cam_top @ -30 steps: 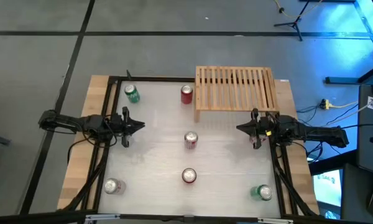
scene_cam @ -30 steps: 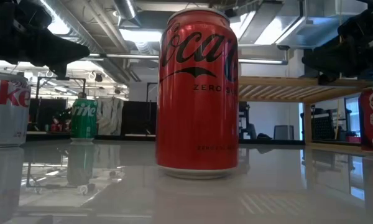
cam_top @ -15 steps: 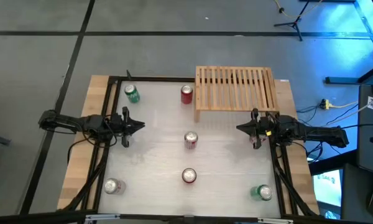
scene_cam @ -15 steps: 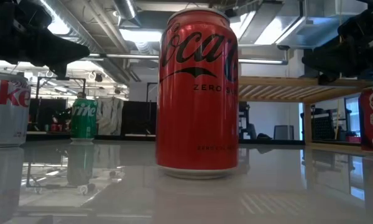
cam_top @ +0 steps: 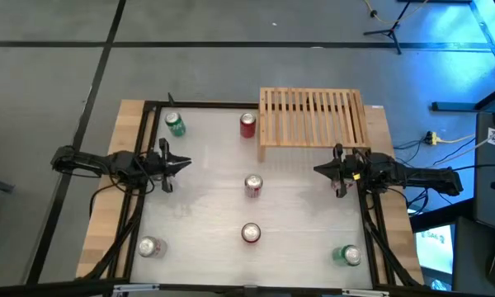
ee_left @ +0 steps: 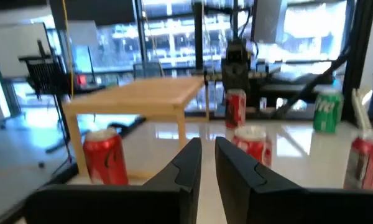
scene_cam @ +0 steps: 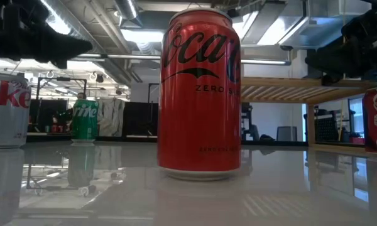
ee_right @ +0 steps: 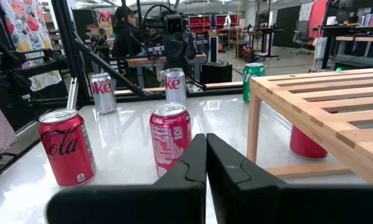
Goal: Place canned beverage on shelf
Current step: Put the right red white soda can on the shelf
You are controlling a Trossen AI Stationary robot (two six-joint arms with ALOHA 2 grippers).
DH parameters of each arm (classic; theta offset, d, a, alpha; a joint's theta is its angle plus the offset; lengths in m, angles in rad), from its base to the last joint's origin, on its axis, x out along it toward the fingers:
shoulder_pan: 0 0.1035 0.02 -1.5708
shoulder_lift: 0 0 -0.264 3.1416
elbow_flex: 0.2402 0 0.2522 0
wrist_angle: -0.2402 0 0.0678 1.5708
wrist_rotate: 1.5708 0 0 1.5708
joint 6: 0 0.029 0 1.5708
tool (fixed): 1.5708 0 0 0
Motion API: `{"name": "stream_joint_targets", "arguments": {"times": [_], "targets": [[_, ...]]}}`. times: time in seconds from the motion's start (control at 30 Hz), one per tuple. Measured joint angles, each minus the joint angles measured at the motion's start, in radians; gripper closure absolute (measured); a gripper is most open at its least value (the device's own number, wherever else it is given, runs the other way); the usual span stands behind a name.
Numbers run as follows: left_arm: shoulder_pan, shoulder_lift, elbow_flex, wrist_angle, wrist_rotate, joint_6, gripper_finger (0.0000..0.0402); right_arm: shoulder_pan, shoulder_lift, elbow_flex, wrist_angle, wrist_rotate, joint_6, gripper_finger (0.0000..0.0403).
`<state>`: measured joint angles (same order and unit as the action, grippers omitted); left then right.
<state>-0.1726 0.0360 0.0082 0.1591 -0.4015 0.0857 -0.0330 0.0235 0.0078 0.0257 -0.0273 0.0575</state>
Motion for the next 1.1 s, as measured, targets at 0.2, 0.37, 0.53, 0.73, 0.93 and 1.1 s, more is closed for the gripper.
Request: {"name": "stream_joint_targets", "arguments": {"times": [0.2, 0.37, 0.53, 0.73, 0.93, 1.1], "targets": [[0.0, 0.0, 0.0, 0.138, 0.0, 0.005, 0.0362, 0.0, 0.0, 0.002, 0.099, -0.003, 0.159, 0.0398], [0.0, 0.0, 0.0, 0.256, -0.004, 0.067, 0.0362, 0.0, 0.015, 0.106, 0.031, 0.037, 0.175, 0.0398], [0.0, 0.001, 0.0, 0.348, 0.001, 0.178, 0.0362, 0.0, 0.119, 0.307, -0.171, 0.117, 0.181, 0.0398], [0.0, 0.001, 0.0, 0.376, 0.019, 0.217, 0.0362, 0.0, 0.375, 0.632, -0.519, 0.212, 0.214, 0.0398], [0.0, 0.001, 0.0, 0.386, 0.026, 0.248, 0.0362, 0.0, 0.66, 0.915, -0.935, 0.219, 0.343, 0.0398], [0.0, 0.001, 0.0, 0.393, 0.026, 0.249, 0.0362, 0.0, 0.844, 1.045, -1.228, 0.049, 0.447, 0.0398]]}}
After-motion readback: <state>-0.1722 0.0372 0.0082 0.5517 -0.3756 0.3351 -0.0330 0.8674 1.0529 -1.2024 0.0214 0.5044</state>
